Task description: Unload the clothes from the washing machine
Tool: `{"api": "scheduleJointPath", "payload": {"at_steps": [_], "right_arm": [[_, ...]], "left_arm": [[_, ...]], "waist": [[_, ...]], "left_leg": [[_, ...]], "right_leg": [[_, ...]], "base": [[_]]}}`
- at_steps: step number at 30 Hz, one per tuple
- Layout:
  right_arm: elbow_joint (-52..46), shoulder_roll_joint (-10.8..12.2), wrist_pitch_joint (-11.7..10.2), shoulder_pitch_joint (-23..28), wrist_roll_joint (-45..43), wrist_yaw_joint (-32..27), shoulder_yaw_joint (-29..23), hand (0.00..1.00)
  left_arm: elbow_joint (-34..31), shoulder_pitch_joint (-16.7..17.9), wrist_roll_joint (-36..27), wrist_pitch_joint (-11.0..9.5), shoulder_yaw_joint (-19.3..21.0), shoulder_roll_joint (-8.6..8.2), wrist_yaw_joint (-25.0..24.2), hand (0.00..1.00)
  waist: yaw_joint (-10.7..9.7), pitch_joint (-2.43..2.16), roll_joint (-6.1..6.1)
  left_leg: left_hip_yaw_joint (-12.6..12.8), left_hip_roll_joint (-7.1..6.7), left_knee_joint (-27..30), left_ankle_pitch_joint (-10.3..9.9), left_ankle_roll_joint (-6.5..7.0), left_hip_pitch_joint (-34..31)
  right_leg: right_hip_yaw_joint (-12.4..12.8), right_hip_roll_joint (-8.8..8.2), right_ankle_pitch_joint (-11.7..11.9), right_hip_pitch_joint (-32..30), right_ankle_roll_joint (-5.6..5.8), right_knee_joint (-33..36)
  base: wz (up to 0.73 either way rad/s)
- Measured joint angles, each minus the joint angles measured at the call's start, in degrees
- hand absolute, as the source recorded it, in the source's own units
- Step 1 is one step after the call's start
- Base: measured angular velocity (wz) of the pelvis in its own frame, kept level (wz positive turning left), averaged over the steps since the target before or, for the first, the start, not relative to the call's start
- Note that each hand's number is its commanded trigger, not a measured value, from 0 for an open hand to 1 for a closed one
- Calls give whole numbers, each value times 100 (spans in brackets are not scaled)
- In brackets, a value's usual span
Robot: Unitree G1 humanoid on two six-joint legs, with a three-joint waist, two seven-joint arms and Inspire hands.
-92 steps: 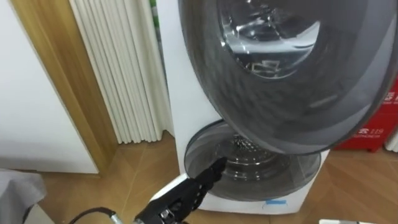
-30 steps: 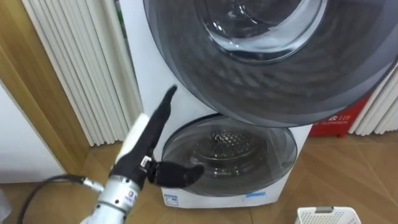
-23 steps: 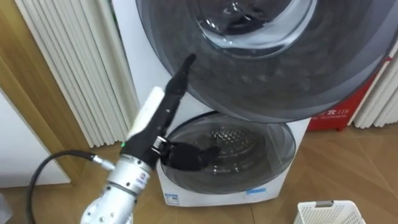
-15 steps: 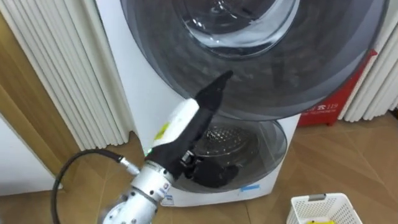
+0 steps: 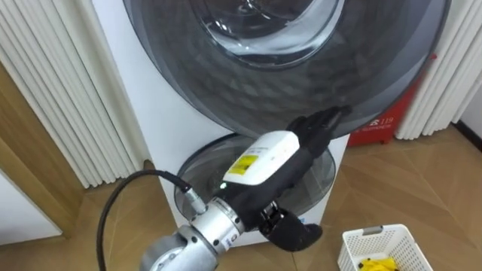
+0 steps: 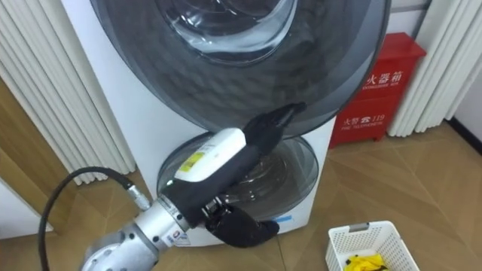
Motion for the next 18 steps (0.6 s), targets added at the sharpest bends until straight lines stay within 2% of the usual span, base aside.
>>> {"api": "scheduleJointPath", "payload": {"at_steps": [3, 6, 7, 9, 10, 11, 12, 14, 15, 17, 18], "right_arm": [[52, 3, 72, -2, 2, -41, 7, 0], [50, -36, 171, -1, 5, -58, -12, 0], [51, -47, 209, -1, -2, -70, -56, 0], [46, -93, 211, 1, -6, -110, -90, 0], [6, -146, 211, 12, 3, -134, -136, 0], [-43, -222, 211, 37, -3, -142, -193, 0], [-27, -238, 213, 46, -21, -137, -259, 0], [-7, -244, 261, 71, -150, -157, -533, 0], [-6, -254, 262, 88, -156, -179, -594, 0], [15, -276, 337, 158, -181, -260, -790, 0], [15, -294, 353, 176, -169, -278, -800, 0]], "left_arm": [[309, -93, -153, 65, -14, 5, -48, 0], [785, -381, -396, 202, 11, 116, -73, 0], [914, -520, -514, 194, 46, 228, -74, 0], [1101, -764, -612, 187, 219, 293, -72, 0], [1341, -1039, -679, 168, 398, 362, -70, 0], [1665, -1353, -891, 80, 582, 504, -55, 0], [1878, -1522, -944, 76, 678, 555, -40, 0], [2659, -2110, -1017, 185, 1104, 733, 73, 0], [2808, -2254, -1054, 215, 1186, 759, 80, 0], [3259, -2755, -1059, 253, 1261, 916, 109, 0], [3328, -2832, -1061, 265, 1261, 947, 118, 0]], "waist": [[-17, 0, 6], [-3, -1, 46], [31, -7, 74], [45, -8, 154], [59, -11, 256], [61, -8, 363], [64, -13, 410], [47, -48, 558], [45, -43, 572], [44, -40, 572], [45, -39, 569]], "left_leg": [[23, -3, 0, 0, 0, 27], [47, 0, 4, 0, 0, 19], [90, 8, 5, 0, 0, 21], [161, 17, 4, 0, 0, 38], [163, 16, 4, 0, 0, 44], [185, 8, -1, 0, 0, 73], [186, 5, -6, 0, 0, 100], [209, 10, -10, 0, 0, 169], [234, 14, -9, 0, 0, 181], [319, 9, -14, 1, -2, 192], [321, 7, -16, 1, -2, 192]], "right_leg": [[42, 7, 2, 7, 0, 10], [76, 17, 15, -14, -6, 15], [97, 27, 31, -14, -13, 8], [162, 46, 54, -15, -14, -4], [220, 55, 80, -23, -9, -15], [273, 59, 91, -25, -4, -8], [310, 68, 92, -19, -3, 3], [404, 97, 99, -9, -12, 36], [413, 100, 99, -22, -13, 63], [462, 134, 112, -55, -33, 97], [482, 143, 116, -62, -38, 95]], "base": [[-6], [-6], [-11], [-15], [-21], [-23], [-28], [-29], [-21], [-16], [-14]]}}
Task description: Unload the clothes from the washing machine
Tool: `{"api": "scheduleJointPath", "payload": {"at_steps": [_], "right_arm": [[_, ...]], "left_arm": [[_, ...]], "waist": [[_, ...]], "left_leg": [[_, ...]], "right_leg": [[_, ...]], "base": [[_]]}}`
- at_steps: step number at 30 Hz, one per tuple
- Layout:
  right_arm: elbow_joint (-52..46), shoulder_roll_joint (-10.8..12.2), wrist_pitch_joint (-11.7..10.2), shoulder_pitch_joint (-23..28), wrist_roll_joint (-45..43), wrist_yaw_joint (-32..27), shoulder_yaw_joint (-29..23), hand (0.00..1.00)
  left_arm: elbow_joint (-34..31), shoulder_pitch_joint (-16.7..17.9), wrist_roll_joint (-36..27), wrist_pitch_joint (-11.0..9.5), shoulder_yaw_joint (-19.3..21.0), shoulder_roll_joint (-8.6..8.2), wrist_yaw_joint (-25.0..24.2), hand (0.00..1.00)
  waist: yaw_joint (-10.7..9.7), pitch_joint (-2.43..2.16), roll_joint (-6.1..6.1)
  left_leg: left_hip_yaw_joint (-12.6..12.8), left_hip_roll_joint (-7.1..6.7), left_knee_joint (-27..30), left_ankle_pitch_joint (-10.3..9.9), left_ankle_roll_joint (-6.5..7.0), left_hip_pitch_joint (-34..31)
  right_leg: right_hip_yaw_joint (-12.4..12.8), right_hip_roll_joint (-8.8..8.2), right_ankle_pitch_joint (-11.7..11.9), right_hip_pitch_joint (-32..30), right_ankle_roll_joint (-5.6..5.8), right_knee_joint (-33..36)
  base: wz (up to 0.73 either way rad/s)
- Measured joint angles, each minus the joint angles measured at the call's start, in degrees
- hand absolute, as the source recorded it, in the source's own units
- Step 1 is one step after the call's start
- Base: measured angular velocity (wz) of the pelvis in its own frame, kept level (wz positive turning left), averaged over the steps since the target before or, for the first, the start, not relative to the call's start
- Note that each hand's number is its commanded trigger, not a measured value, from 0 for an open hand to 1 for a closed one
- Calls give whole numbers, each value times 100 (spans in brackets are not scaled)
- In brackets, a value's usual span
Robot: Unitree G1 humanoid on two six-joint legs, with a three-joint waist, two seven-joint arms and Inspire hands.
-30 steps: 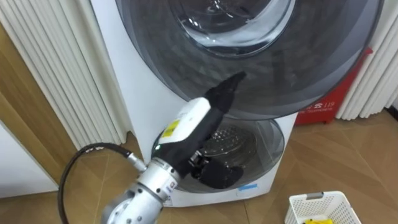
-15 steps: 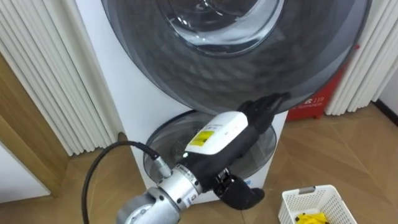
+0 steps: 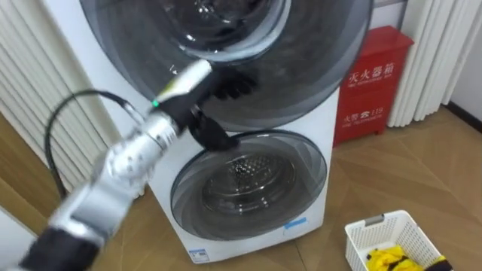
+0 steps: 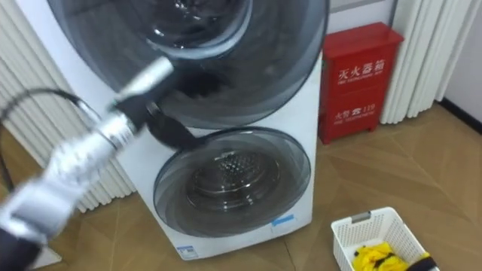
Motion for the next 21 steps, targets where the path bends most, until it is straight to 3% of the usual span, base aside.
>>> {"api": "scheduleJointPath", "payload": {"at_steps": [3, 5, 10, 15, 21], "right_arm": [[-5, -84, 27, 110, 28, -14, -150, 0], [-5, -129, 30, 216, 19, -39, -213, 0], [-4, -191, 96, 277, 18, -39, -217, 0], [-5, -185, 170, 286, 18, -33, -175, 0], [13, -185, 269, 320, 21, -49, -166, 0]], "left_arm": [[332, -241, -279, 28, 6, 168, 29, 0], [469, -375, -673, 89, 42, 398, 34, 0], [554, -385, -1087, 201, 170, 698, 110, 0], [564, -385, -1118, 308, 172, 707, 144, 0], [609, -385, -1117, 401, 172, 707, 223, 0]], "waist": [[16, -11, 16], [4, -15, 22], [19, -52, 73], [0, -66, 98], [-1, -46, 100]], "left_leg": [[9, -3, -5, 12, -20, -19], [7, 12, -5, 16, -28, -18], [-2, 32, -5, 25, -42, 18], [-14, 87, -5, 25, -43, 36], [-19, 84, -6, 25, -43, 33]], "right_leg": [[105, 32, 11, -75, -15, 20], [123, 49, 28, -81, -34, 7], [259, 106, 42, -84, -55, 11], [237, 121, 50, -70, -68, 13], [232, 119, 55, -74, -76, 14]], "base": [[-17], [-13], [-11], [-1], [0]]}}
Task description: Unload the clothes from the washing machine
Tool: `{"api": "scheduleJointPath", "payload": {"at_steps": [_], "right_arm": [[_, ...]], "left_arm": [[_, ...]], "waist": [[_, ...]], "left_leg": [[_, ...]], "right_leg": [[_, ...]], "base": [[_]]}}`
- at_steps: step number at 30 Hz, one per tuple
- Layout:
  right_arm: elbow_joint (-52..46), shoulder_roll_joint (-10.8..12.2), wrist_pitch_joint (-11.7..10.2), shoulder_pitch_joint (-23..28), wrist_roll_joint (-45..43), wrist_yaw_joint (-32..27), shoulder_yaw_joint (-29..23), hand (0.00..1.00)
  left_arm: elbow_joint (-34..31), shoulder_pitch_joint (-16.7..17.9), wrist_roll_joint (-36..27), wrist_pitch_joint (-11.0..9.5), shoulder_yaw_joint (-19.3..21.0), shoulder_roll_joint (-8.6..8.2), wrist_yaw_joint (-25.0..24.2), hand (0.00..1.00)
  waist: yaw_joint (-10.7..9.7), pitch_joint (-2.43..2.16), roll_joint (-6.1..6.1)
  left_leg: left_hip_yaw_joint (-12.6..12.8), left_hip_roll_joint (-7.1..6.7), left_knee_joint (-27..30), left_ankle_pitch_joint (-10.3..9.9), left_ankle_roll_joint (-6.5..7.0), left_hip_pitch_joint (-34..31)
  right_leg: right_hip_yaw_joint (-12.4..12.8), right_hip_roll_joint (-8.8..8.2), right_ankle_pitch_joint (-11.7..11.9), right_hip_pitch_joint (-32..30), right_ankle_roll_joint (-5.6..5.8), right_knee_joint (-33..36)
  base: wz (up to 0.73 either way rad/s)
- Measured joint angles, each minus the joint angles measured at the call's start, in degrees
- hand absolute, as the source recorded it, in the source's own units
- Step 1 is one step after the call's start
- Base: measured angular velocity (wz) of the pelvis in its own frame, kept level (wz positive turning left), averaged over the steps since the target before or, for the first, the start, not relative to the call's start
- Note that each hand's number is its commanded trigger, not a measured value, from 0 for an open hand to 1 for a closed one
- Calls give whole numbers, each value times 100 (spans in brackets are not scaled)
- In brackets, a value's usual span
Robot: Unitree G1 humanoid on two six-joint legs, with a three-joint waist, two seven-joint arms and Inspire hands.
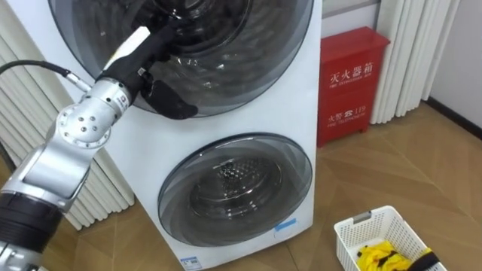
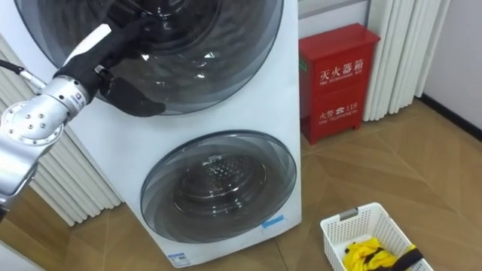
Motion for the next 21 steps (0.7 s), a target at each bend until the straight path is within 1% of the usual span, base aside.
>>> {"api": "scheduleJointPath", "payload": {"at_steps": [4, 7, 8, 9, 12, 13, 14, 15, 16, 17, 18, 19, 20, 21], "right_arm": [[13, -2, 2, 20, -16, 1, -2, 0], [7, -5, 2, 84, -7, 3, -3, 0], [9, -3, 2, 97, -11, 3, -3, 0], [11, 1, 2, 101, -12, 3, -2, 0], [11, 7, 2, 101, 11, 7, 7, 0], [7, 7, 4, 101, -24, 8, 10, 0], [-8, 12, 4, 94, -53, 6, 22, 0], [-15, 21, 5, 95, -53, 4, 49, 0], [-15, 25, 11, 90, -47, 4, 81, 0], [-2, 31, 34, 69, -2, 4, 212, 0], [1, 36, 51, 67, 1, 7, 279, 0], [1, 76, 81, 57, 48, 6, 364, 0], [2, 164, 126, 23, 88, 9, 442, 0], [3, 220, 139, 18, 97, 21, 466, 0]], "left_arm": [[68, 1, 19, 0, 0, 0, 15, 0], [67, 2, 17, -13, 0, 0, 70, 0], [70, 9, -6, -44, 8, 0, 135, 0], [76, 20, -6, -67, 17, -1, 162, 0], [98, 84, -85, -191, 57, -15, 254, 0], [82, 177, -165, -255, 123, -65, 256, 0], [65, 335, -235, -334, 241, -163, 262, 0], [-29, 587, -185, -384, 344, -301, 281, 0], [-100, 766, -169, -392, 371, -381, 336, 0], [-89, 1282, -146, -467, 389, -574, 489, 0], [-93, 1554, -98, -484, 386, -682, 543, 0], [-86, 2160, -37, -460, 383, -913, 623, 0], [-27, 2837, 198, -379, 362, -1161, 623, 0], [37, 3135, 327, -324, 349, -1282, 613, 0]], "waist": [[8, 31, 0], [28, 40, 15], [28, 57, 9], [26, 61, 7], [49, 92, -40], [82, 106, -76], [94, 110, -88], [105, 103, -102], [112, 101, -118], [113, 97, -170], [112, 82, -195], [111, 39, -273], [112, 41, -412], [110, 36, -492]], "left_leg": [[2, -8, -6, 0, 0, -9], [2, -4, -11, 0, -1, -9], [1, -4, -10, 1, -1, -9], [1, -3, -10, 1, -2, -9], [13, -3, -9, 4, -7, -8], [10, -3, -6, 4, -8, -10], [6, -3, -5, 6, -11, -18], [6, -4, -4, 9, -15, -22], [3, -5, 0, 9, -16, -21], [-10, -2, 7, 15, -25, 5], [-30, -2, 7, 16, -27, 6], [-98, -5, 19, 20, -34, 0], [-170, 0, 21, 23, -39, -9], [-199, 5, 23, 29, -48, -20]], "right_leg": [[10, -1, 0, -10, 1, -10], [5, -1, 0, -9, 1, -15], [6, -2, 0, -9, 1, -9], [6, -2, 0, -10, 1, -8], [8, 6, -8, -16, -4, 0], [9, 8, -10, -23, -7, 6], [6, 9, -15, -36, -12, 18], [-7, 10, -21, -42, -19, 22], [-7, 10, -29, -43, -26, 36], [-10, 10, -76, -34, -41, 104], [-20, 15, -87, -20, -51, 112], [-89, 15, -113, -27, -73, 135], [-209, 7, -145, -40, -105, 174], [-254, 7, -157, -40, -121, 177]], "base": [[0], [0], [0], [0], [-2], [-6], [-4], [0], [0], [0], [0], [3], [10], [33]]}}
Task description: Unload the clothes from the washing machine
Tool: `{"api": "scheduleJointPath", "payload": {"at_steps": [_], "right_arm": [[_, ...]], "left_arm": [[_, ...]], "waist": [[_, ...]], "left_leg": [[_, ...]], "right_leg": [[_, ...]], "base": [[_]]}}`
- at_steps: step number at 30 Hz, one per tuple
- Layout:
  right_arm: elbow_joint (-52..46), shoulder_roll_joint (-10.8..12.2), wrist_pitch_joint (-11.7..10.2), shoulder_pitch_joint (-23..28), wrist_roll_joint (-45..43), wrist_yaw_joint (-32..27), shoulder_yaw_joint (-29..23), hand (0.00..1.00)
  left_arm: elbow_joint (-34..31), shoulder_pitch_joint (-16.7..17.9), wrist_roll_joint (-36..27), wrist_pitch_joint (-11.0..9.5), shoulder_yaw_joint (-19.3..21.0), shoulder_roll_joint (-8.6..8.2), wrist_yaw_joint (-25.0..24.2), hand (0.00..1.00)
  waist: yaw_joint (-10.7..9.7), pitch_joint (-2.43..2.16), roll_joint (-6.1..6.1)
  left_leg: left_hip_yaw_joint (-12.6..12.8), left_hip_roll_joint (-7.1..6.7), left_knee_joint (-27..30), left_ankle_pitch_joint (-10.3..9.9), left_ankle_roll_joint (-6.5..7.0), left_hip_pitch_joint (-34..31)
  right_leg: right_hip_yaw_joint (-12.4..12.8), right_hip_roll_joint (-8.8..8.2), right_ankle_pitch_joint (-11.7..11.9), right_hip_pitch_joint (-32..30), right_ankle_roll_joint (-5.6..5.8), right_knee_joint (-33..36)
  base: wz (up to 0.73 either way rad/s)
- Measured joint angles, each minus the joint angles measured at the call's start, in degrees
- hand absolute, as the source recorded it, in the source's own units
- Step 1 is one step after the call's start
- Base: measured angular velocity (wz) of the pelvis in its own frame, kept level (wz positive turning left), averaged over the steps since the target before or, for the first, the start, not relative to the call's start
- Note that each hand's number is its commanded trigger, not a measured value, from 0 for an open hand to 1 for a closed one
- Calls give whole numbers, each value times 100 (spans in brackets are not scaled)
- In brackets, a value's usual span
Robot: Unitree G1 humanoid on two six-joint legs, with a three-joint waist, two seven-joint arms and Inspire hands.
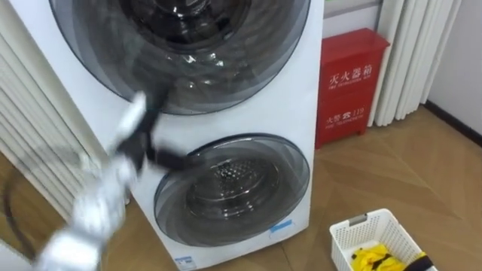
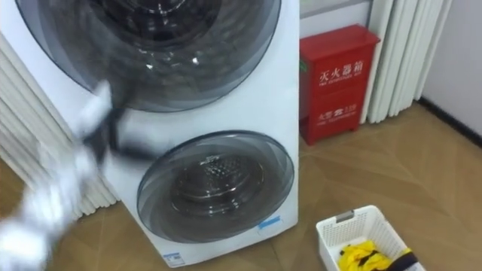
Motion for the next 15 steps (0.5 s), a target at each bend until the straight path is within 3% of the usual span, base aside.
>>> {"api": "scheduleJointPath", "payload": {"at_steps": [2, 4, 5, 8, 10, 15], "right_arm": [[15, 212, 15, 1, 143, 89, 48, 0], [39, 252, 13, -15, 164, 110, 52, 0], [58, 248, 9, -11, 181, 98, 49, 0], [72, 282, -32, -16, 300, 136, 61, 0], [88, 282, -109, -6, 302, 224, 53, 0], [201, 263, -226, 30, 323, 280, -20, 0]], "left_arm": [[515, 956, 241, 184, -200, -300, -26, 0], [757, 1514, 260, 333, -315, -417, -33, 0], [1032, 1741, 306, 329, -318, -519, -33, 0], [1683, 1998, 293, 268, -284, -581, 34, 0], [2228, 2033, 193, 22, -162, -594, 149, 0], [2892, 2400, 119, -289, 554, -616, 553, 0]], "waist": [[38, -24, -384], [109, -31, -542], [262, -35, -573], [472, -25, -567], [540, 13, -519], [567, 18, -474]], "left_leg": [[-212, 34, 1, 37, -64, -57], [-313, 67, 0, 24, -103, -142], [-314, 83, -8, 5, -135, -120], [-373, 79, -12, 3, -136, -51], [-433, 80, -39, 3, -136, 30], [-480, 87, -39, 0, -142, 32]], "right_leg": [[-190, -3, -24, 7, -43, -19], [-360, -7, 0, 28, -68, -130], [-376, 0, 3, 61, -66, -163], [-467, -23, 10, 209, -58, -248], [-520, -28, 13, 337, -53, -307], [-539, -13, -28, 338, -59, -287]], "base": [[47], [41], [24], [16], [16], [6]]}}
